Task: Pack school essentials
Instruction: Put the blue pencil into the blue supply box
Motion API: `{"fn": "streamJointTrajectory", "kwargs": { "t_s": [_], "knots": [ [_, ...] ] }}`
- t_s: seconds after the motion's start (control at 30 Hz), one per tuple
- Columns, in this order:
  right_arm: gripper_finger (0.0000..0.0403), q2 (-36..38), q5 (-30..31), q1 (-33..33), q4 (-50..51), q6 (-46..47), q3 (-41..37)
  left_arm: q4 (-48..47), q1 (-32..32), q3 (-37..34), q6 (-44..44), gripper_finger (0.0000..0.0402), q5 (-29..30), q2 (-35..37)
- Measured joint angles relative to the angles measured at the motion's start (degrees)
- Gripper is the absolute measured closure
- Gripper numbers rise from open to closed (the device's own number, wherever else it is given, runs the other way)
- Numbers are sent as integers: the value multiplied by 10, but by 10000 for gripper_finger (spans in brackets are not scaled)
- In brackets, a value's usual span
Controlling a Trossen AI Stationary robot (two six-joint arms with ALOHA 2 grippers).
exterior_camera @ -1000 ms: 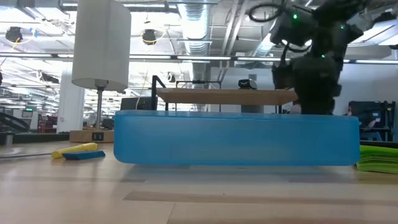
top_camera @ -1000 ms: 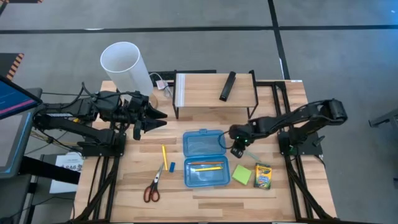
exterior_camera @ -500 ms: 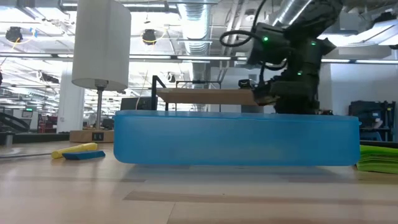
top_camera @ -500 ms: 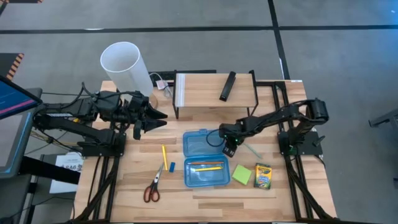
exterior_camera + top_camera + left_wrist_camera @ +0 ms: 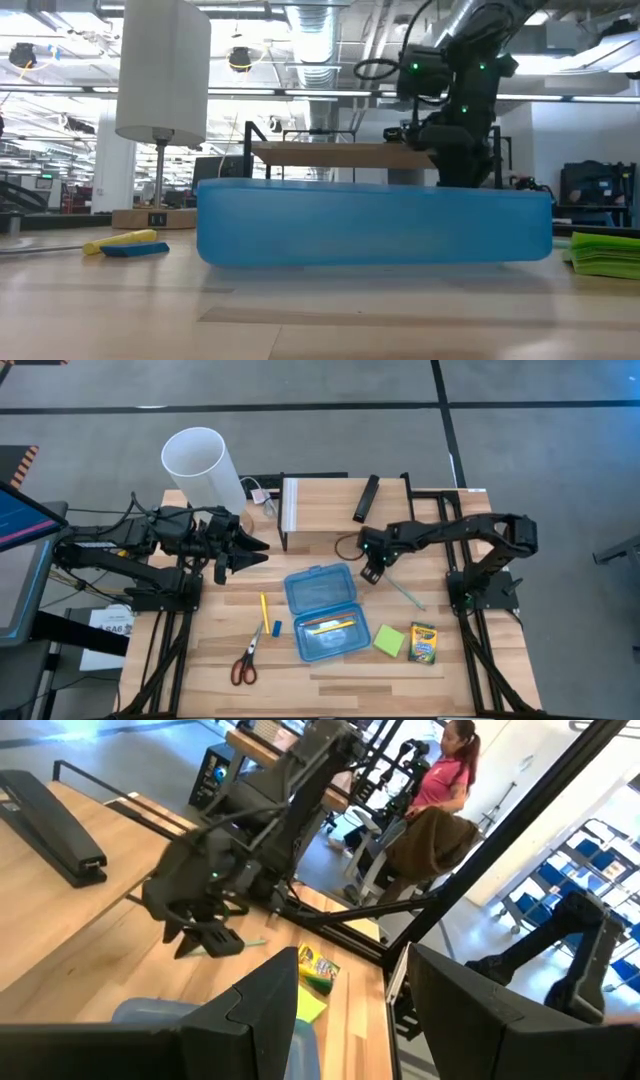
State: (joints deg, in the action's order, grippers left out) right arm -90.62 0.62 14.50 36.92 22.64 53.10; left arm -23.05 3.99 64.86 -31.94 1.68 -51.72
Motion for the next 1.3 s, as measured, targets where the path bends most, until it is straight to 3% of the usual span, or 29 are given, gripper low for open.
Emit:
{"fn": "streamJointTrajectory", "kwargs": {
  "t_s": [0.37, 0.8, 1.3],
  "knots": [
    [227, 0, -21, 46, 8, -42, -46, -3, 0, 0, -9, 226, -12, 0],
    [234, -1, -39, 4, -53, -15, -68, -3, 0, 0, -6, 226, -9, 0],
    [236, 2, -33, 2, -76, 7, -112, -2, 0, 0, -15, 226, -8, 0]
  ]
}}
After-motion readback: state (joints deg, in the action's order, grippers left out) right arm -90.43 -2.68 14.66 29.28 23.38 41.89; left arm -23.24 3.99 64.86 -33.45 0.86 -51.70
